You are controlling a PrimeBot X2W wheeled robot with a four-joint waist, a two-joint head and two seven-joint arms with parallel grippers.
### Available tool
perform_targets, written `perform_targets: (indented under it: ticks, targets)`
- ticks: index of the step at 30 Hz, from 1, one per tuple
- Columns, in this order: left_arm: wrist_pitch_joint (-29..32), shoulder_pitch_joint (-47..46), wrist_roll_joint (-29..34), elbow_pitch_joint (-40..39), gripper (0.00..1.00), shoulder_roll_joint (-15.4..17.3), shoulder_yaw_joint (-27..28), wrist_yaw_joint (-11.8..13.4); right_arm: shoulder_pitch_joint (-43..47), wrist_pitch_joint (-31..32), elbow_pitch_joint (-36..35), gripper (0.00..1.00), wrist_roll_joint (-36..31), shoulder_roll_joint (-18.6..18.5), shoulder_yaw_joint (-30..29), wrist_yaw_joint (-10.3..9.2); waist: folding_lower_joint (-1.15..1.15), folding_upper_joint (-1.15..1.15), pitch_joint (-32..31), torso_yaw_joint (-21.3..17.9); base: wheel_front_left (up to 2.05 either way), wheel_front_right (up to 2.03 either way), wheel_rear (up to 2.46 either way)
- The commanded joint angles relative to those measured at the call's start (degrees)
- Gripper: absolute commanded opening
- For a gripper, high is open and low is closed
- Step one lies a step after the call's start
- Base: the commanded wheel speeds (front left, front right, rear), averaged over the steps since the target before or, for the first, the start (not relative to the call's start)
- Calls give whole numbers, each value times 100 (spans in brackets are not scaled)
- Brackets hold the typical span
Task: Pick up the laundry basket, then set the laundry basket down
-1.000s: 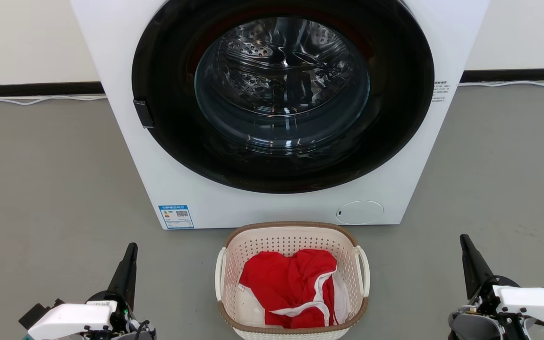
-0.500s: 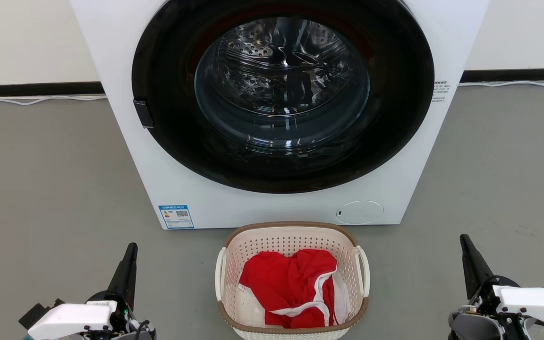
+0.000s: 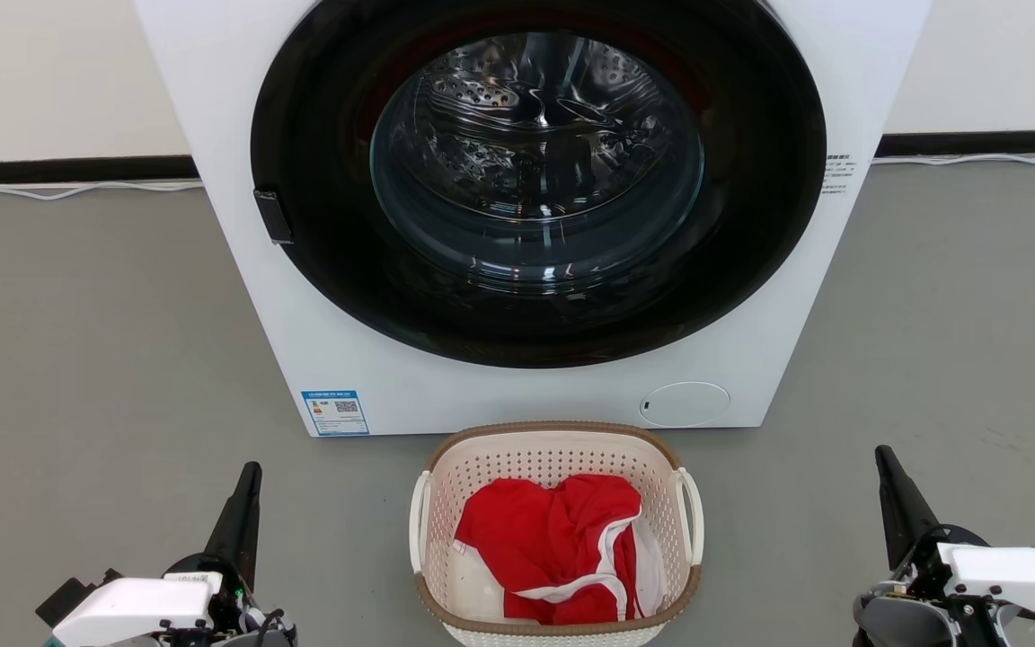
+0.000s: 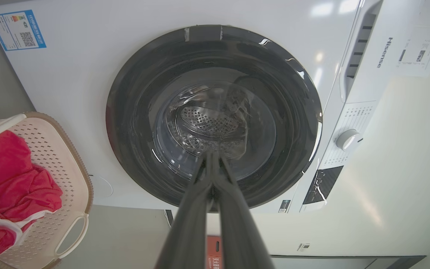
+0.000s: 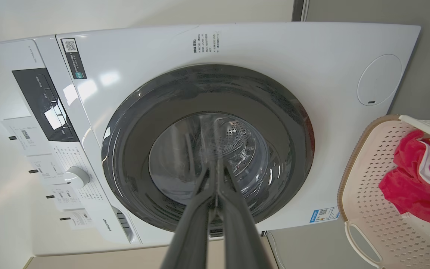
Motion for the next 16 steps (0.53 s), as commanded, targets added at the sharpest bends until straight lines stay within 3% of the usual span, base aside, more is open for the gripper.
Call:
perform_targets:
  ticks: [1, 16]
  targets:
    - [36, -321, 5, -166, 0, 78, 176, -39, -237, 60, -176, 0, 37, -34, 107, 41, 0, 0, 0, 0, 0, 0, 0]
    - [36, -321, 5, -166, 0, 78, 176, -39, -237, 60, -176, 0, 37, -34, 107, 41, 0, 0, 0, 0, 0, 0, 0]
